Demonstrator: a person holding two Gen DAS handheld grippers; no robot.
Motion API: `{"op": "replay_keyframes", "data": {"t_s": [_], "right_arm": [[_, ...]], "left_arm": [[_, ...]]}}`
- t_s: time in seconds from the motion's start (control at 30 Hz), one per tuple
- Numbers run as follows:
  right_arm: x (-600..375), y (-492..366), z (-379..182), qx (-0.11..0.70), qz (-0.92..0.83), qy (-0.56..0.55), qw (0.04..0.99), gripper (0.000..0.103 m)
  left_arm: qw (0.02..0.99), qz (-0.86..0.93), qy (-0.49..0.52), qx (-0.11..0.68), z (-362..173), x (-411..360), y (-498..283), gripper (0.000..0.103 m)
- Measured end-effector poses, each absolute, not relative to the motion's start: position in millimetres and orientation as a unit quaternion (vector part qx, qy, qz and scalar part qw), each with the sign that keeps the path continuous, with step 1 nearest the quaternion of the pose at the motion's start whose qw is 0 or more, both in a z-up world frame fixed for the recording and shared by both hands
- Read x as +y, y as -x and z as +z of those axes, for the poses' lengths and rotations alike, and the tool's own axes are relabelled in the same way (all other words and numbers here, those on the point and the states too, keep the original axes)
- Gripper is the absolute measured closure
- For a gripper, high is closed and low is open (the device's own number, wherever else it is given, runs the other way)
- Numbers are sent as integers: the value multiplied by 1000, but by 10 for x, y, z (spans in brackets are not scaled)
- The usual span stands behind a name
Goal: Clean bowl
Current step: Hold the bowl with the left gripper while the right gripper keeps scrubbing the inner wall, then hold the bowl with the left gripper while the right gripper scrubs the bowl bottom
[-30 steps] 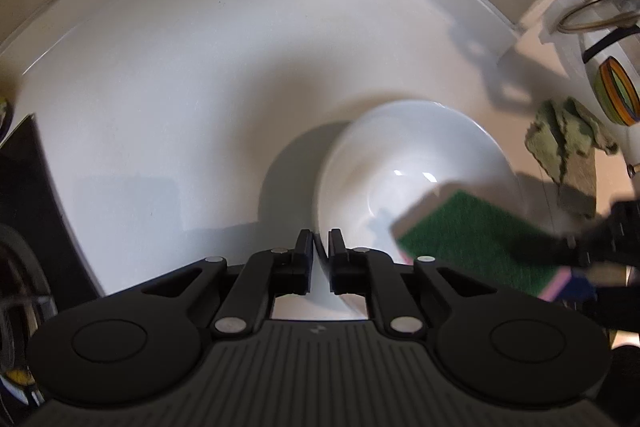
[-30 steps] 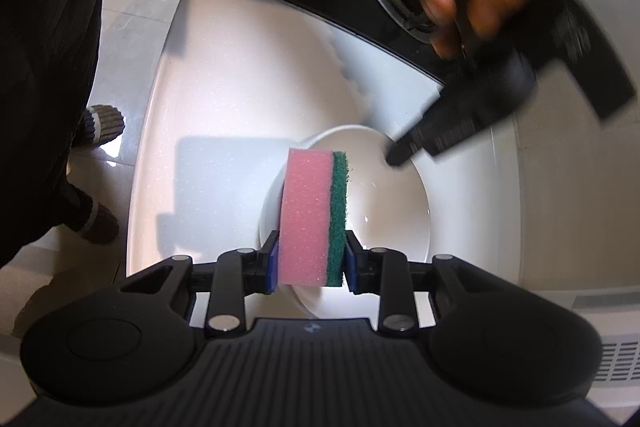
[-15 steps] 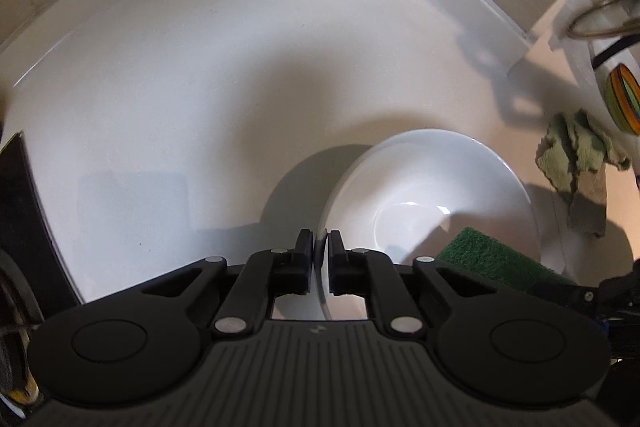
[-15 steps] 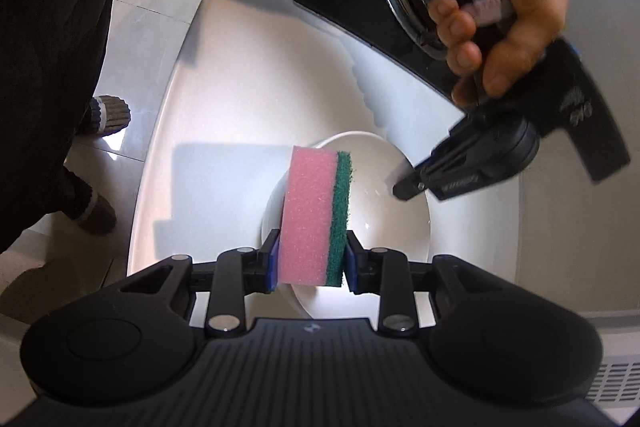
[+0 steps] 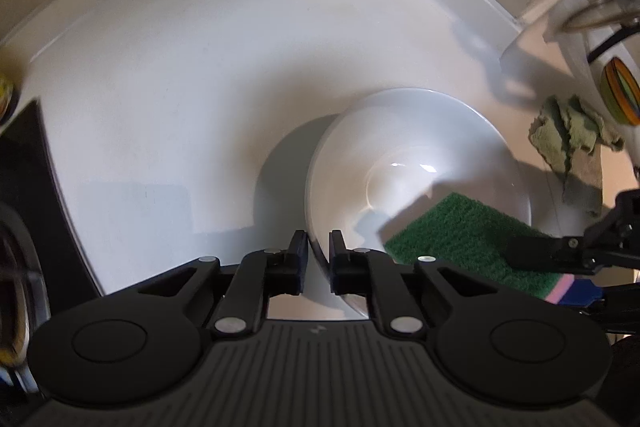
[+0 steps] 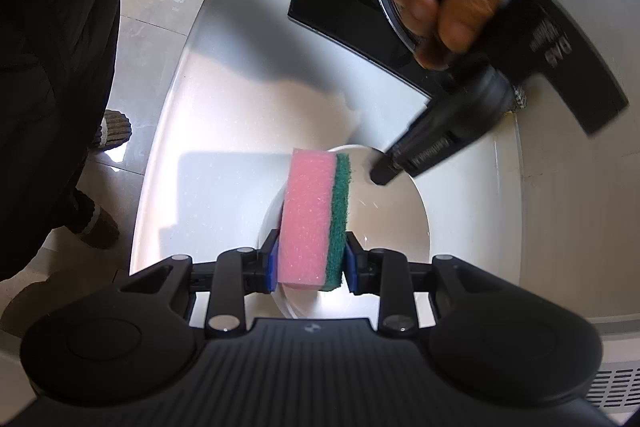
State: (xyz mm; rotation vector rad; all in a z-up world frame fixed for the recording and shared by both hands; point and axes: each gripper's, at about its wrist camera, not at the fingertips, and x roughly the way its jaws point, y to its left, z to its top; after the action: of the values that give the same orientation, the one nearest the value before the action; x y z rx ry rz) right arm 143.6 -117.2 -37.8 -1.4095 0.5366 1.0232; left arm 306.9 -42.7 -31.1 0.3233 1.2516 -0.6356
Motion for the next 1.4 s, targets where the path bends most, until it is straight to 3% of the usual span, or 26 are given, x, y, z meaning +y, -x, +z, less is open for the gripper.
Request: {"op": "replay_keyframes", "data": {"t_s": [0.3,0.63,0.87,1.17,1.4], "right_arm": [[-1144,-1515,-412,253,426,602,626,76],[-1124,-1596,-399,260,437,589,628,76],[-1163,-1546,-370,247,445,604,613,76],[-1115,-1548,-426,248,439,611,610,76],[-1039,-1533,-420,239,449,609,609,76]], "left_arm": [[743,-297,-149,581,-334,-610,-3319,99],[747,-288,-142,583,-332,-406,-3044,92],[748,-295,-166,570,-312,-603,-3193,98],[747,-260,-70,607,-268,-290,-3060,96],[750,-262,-101,598,-287,-358,-3030,95]]}}
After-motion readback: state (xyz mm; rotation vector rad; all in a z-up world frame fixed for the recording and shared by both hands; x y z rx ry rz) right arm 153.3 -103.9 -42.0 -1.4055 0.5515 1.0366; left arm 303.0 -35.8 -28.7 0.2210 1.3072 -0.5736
